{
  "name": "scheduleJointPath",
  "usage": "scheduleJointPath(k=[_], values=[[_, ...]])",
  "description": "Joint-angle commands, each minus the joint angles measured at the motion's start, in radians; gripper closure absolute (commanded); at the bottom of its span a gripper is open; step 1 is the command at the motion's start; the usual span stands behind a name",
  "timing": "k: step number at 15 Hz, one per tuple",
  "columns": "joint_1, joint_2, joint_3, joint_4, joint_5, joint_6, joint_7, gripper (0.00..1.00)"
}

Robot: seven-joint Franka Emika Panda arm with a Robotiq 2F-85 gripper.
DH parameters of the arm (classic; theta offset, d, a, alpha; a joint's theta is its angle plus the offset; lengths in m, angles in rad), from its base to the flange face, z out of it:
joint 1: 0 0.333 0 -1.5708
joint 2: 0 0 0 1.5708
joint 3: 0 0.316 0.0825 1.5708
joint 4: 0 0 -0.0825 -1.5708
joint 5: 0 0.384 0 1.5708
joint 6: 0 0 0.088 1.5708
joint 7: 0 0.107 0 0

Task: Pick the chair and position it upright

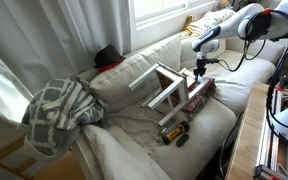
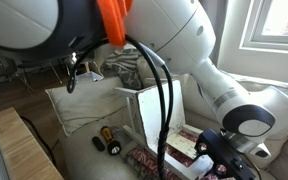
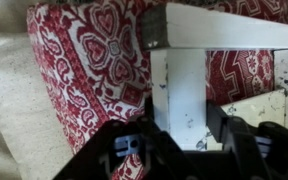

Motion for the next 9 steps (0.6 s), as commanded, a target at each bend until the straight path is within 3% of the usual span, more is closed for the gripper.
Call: scheduleJointPath(k=[1, 9], values=[[0.009, 0.018, 0.008, 0.042, -0.015, -0.089, 0.008, 0.72], [0.041, -0.067, 0.012, -0.001, -0.021, -0.220, 0.018, 0.72]])
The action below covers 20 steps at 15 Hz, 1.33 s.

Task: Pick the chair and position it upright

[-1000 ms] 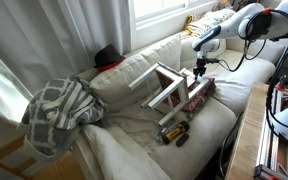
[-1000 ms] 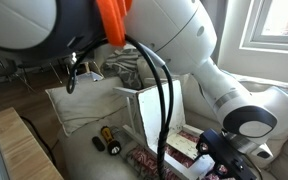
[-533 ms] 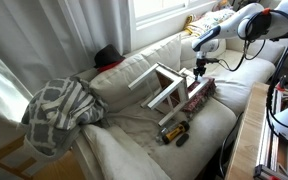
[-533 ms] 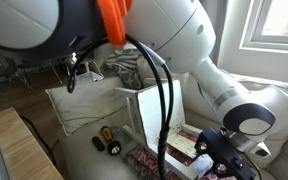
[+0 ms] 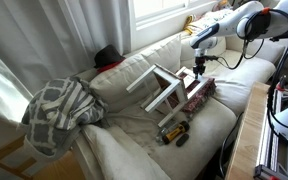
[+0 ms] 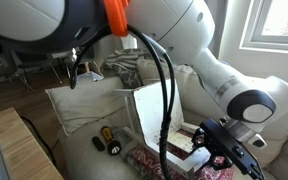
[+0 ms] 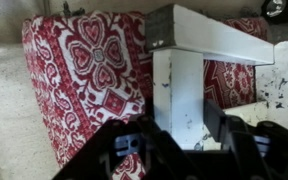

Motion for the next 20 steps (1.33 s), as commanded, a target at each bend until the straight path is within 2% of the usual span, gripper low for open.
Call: scheduleJointPath(k=[1, 5, 13, 14, 15, 17, 19, 20], values=[[0.022, -0.068, 0.015, -0.056, 0.005, -0.100, 0.013, 0.72], [0.047, -0.109, 0.027, -0.091, 0.016, -0.167, 0.013, 0.72], [0.089, -0.168, 0.039, -0.188, 0.028, -0.214, 0.030, 0.72], [0.086, -0.173, 0.047, -0.198, 0.037, -0.232, 0.027, 0.43], [0.083, -0.176, 0.054, -0.209, 0.048, -0.239, 0.027, 0.21], [0.074, -0.178, 0.071, -0.224, 0.077, -0.247, 0.037, 0.18], [0.066, -0.181, 0.093, -0.247, 0.118, -0.226, 0.035, 0.04], [0.063, -0.185, 0.096, -0.252, 0.126, -0.220, 0.037, 0.05]])
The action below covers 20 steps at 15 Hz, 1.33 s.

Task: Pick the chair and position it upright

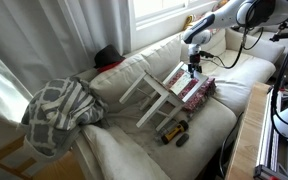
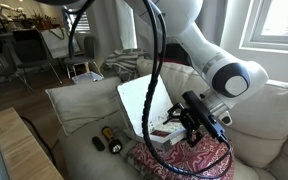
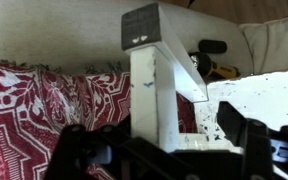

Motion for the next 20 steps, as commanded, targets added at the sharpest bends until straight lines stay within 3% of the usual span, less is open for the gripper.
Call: scheduleJointPath(k=[1, 2, 4, 11, 13, 17, 20], values=[[-0.015, -0.044, 0.056, -0.087, 0.086, 0.017, 0.019, 0.39], [-0.021, -0.059, 0.059, -0.100, 0.098, 0.025, 0.013, 0.34], [-0.027, -0.091, 0.060, -0.130, 0.109, 0.026, 0.007, 0.39], [-0.022, -0.220, 0.058, -0.277, 0.136, 0.099, 0.016, 0.93], [-0.031, -0.278, 0.070, -0.326, 0.129, 0.081, -0.014, 0.93], [-0.030, -0.381, 0.088, -0.435, 0.113, 0.168, -0.051, 0.93], [0.010, -0.465, 0.054, -0.518, 0.125, 0.241, -0.084, 0.93]])
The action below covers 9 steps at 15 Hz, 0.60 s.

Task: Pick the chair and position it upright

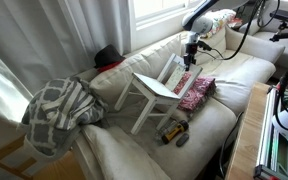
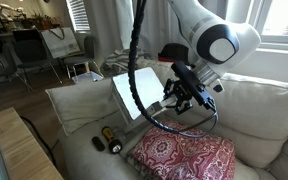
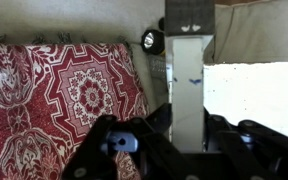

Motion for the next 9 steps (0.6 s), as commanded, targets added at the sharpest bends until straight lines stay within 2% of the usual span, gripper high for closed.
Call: scheduleJointPath(k=[1, 9], values=[[0.024, -0.164, -0.031, -0.168, 0.024, 0.080, -0.050, 0.93], [0.064, -0.323, -0.041, -0.343, 0.093, 0.224, -0.041, 0.93]])
